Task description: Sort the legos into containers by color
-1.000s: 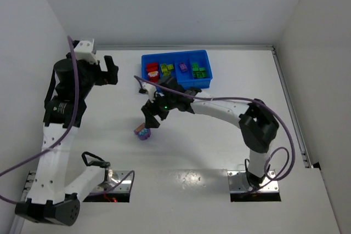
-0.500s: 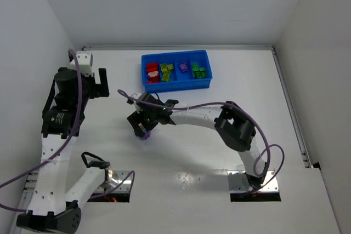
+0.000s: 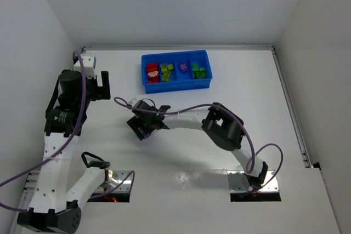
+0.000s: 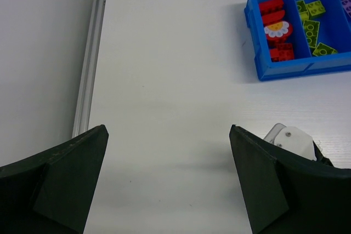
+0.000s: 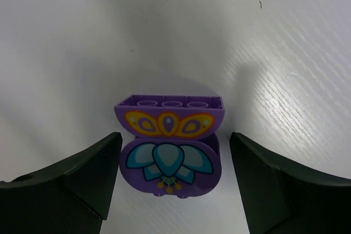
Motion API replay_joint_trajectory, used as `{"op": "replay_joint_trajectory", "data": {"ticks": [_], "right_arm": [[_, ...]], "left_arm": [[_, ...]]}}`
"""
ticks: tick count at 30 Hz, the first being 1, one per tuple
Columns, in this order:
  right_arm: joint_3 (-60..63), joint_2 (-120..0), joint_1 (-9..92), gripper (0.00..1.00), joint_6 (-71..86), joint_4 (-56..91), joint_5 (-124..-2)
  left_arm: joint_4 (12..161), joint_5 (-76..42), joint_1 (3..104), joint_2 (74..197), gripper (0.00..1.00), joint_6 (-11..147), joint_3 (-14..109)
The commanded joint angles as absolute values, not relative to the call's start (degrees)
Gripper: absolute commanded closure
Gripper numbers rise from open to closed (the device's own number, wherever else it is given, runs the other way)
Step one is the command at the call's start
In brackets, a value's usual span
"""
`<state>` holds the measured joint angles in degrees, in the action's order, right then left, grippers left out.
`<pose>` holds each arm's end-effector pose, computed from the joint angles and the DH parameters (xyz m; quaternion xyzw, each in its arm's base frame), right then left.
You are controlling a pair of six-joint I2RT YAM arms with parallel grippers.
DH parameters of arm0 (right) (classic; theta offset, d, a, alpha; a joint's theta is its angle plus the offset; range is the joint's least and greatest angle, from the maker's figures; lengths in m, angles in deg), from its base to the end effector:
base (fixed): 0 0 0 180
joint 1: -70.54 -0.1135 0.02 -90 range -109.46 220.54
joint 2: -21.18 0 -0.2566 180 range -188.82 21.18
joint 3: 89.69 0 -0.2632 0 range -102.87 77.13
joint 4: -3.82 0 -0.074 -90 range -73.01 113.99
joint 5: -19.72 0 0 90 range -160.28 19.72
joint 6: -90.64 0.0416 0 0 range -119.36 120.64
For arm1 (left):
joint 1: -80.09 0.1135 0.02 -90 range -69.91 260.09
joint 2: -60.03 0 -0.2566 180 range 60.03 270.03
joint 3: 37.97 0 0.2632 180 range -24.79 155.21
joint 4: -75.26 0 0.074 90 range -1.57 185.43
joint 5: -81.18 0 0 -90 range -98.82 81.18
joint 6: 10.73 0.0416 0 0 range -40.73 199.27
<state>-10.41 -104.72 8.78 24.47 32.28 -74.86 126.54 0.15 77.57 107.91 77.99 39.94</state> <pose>0.2287 0.4187 0.1164 -0.2967 0.9018 0.1839 0.2546 0.1831 -0.0016 0.3938 -0.0352 0.8233 0.0458 0.5647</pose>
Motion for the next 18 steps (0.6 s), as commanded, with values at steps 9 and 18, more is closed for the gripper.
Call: {"op": "replay_joint_trajectory", "data": {"ticks": [9, 18], "right_arm": [[-15.76, -109.86, 8.49, 0.31, 21.65, 29.03, -76.61], [-7.70, -105.74, 9.54, 0.99, 19.18, 27.28, -76.60]], "left_arm": [[125.96, 0.32, 78.25, 106.35, 0.00, 78.65, 37.35], [124.21, -0.91, 78.25, 107.40, 0.00, 78.65, 36.13]]}}
